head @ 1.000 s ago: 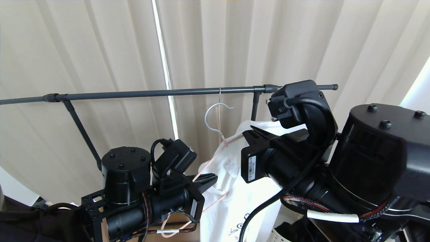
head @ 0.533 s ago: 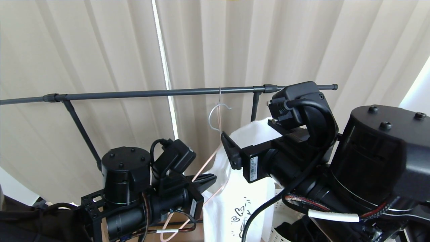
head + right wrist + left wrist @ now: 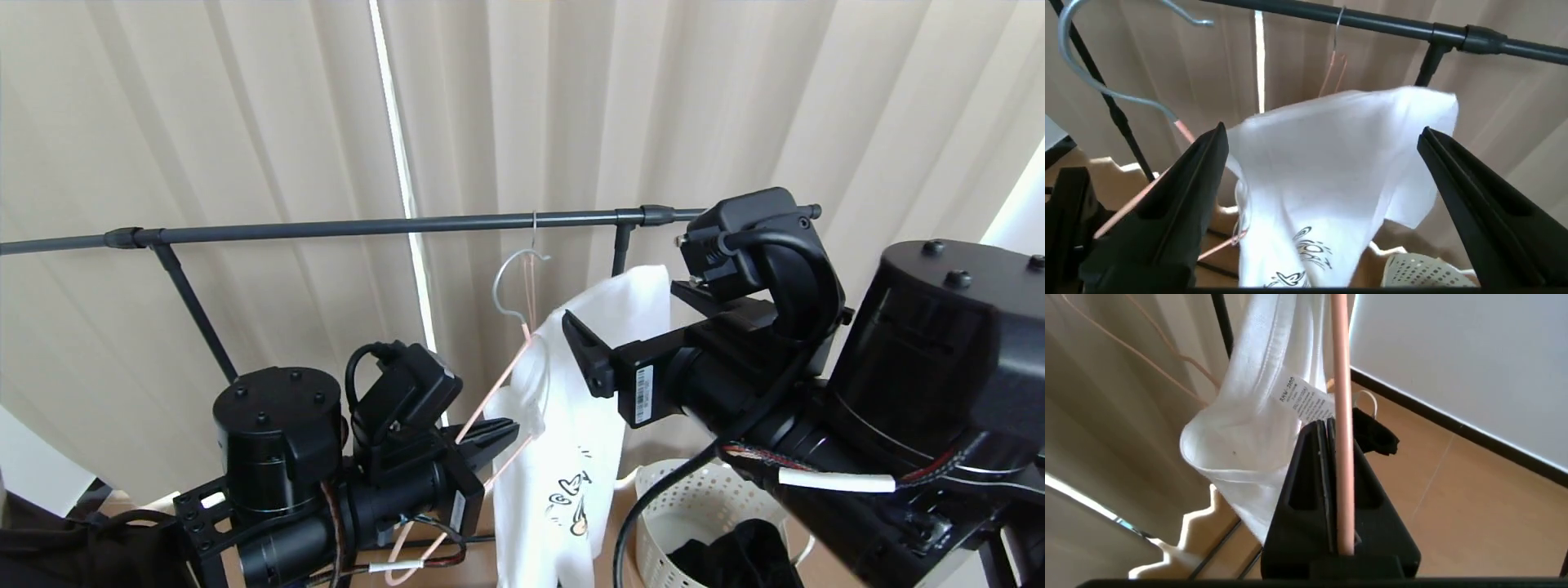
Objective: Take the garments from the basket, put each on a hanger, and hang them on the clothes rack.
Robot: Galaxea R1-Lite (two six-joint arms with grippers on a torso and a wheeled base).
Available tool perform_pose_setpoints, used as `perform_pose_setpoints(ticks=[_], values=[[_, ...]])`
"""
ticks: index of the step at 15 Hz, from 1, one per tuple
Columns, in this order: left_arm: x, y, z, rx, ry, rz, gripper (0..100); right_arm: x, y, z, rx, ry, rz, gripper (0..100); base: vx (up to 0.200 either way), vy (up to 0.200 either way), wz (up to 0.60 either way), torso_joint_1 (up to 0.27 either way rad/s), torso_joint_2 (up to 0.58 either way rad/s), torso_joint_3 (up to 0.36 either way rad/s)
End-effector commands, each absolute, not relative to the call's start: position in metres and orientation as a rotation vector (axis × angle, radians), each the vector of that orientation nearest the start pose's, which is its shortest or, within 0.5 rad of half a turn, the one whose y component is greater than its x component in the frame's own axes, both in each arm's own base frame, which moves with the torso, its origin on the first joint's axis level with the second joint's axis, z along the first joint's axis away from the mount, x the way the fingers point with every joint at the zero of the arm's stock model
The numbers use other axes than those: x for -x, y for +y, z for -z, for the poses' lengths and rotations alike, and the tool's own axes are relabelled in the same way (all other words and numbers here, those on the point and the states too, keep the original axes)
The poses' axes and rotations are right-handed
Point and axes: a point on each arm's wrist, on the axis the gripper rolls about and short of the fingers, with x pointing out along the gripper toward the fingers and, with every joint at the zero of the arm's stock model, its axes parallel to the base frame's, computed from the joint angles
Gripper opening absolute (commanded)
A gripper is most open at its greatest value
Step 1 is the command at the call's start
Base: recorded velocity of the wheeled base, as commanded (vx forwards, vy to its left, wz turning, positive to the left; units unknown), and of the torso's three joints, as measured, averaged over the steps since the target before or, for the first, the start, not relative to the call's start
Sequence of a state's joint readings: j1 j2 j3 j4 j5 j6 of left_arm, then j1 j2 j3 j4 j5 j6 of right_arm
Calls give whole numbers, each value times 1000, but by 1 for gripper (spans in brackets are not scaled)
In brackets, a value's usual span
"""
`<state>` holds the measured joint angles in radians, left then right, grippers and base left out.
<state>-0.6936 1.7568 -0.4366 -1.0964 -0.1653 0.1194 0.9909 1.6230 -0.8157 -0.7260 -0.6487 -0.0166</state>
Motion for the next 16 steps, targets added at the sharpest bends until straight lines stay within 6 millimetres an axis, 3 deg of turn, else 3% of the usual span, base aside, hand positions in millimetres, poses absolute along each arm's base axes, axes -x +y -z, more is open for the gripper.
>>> perform_pose_setpoints(ticks=[1,5,9,12,14,16], values=[[-208,-169,-118,-223,166,854,0,-168,208,-224,106,35,-359,100,0,0,0,0,0,0],[-205,-161,-112,-238,160,897,0,-168,169,-230,260,19,-486,100,0,0,0,0,0,0],[-196,-154,-106,-236,144,910,0,-176,125,-247,481,159,-704,100,0,0,0,0,0,0],[-192,-154,-103,-240,151,933,0,-180,116,-258,595,214,-844,100,0,0,0,0,0,0],[-186,-152,-98,-302,137,1010,0,-198,116,-262,757,314,-1005,100,0,0,0,0,0,0],[-185,-153,-96,-338,126,1024,0,-211,119,-265,812,359,-1125,100,0,0,0,0,0,0]])
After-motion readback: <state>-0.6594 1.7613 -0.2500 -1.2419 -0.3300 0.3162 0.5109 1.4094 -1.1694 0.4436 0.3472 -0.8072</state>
